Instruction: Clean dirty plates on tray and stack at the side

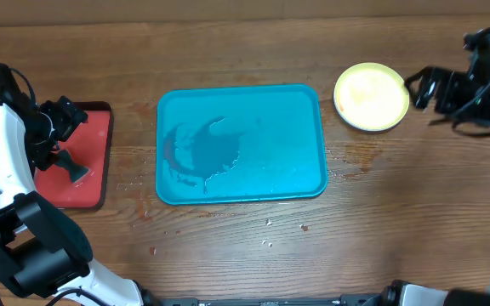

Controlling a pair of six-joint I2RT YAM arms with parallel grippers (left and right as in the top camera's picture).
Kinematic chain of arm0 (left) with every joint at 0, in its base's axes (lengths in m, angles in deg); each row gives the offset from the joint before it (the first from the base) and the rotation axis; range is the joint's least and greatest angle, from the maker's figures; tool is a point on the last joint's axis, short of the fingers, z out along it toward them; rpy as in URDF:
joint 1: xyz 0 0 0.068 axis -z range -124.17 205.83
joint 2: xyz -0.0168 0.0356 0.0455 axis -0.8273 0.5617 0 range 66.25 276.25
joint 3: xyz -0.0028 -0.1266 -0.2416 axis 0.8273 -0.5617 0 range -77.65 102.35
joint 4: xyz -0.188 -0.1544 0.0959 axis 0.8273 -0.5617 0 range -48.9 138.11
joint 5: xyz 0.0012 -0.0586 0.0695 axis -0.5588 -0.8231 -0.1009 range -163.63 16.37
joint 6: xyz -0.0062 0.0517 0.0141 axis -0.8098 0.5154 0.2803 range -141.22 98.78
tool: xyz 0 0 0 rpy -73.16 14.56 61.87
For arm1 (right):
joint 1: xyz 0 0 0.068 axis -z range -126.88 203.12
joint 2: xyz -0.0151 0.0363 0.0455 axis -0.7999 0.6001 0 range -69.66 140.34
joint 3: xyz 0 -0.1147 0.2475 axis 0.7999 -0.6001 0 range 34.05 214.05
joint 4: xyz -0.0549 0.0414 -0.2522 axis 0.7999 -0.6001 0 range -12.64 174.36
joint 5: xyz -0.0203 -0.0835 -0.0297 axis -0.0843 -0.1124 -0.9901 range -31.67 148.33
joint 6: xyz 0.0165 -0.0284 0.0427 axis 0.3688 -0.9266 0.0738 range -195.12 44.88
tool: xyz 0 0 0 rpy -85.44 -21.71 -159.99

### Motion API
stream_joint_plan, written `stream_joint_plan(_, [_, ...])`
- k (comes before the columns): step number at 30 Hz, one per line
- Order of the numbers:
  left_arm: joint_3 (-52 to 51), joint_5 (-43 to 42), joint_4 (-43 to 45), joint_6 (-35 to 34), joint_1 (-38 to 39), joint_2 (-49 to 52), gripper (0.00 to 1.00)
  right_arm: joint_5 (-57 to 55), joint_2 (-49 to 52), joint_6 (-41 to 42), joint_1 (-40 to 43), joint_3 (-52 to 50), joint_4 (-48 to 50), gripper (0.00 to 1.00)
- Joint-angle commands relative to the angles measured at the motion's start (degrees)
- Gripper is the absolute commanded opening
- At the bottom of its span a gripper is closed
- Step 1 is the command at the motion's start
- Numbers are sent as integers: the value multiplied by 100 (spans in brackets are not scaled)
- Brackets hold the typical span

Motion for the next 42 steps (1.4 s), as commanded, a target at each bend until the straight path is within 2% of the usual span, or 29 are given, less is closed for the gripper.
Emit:
stream_joint_plan(1, [70, -59, -13, 24, 24, -52, 100, 651, -557, -365, -291, -778, 181, 100])
stream_joint_plan(10, [70, -59, -13, 24, 22, -52, 100, 844, -811, -323, -393, -1038, -437, 100])
stream_joint_plan(20, [70, -59, -13, 24, 22, -52, 100, 841, -811, -328, -393, -1038, -426, 100])
stream_joint_plan(25, [70, -59, -13, 24, 22, -52, 100, 431, -737, -363, -393, -1261, -170, 100])
stream_joint_plan(28, [70, -59, -13, 24, 22, -52, 100, 442, -872, -341, -393, -1773, 374, 100])
stream_joint_plan(32, [70, -59, -13, 24, 22, -52, 100, 726, -1698, 74, -396, -3244, 2000, 100])
stream_joint_plan(36, [70, -59, -13, 24, 22, -52, 100, 726, -2780, 765, -396, -4599, 3637, 100])
stream_joint_plan(40, [70, -59, -13, 24, 24, -52, 100, 726, -4054, 1054, -396, -5847, 5066, 100])
stream_joint_plan(42, [70, -59, -13, 24, 22, -52, 100, 721, -4538, 1152, -396, -6251, 5477, 100])
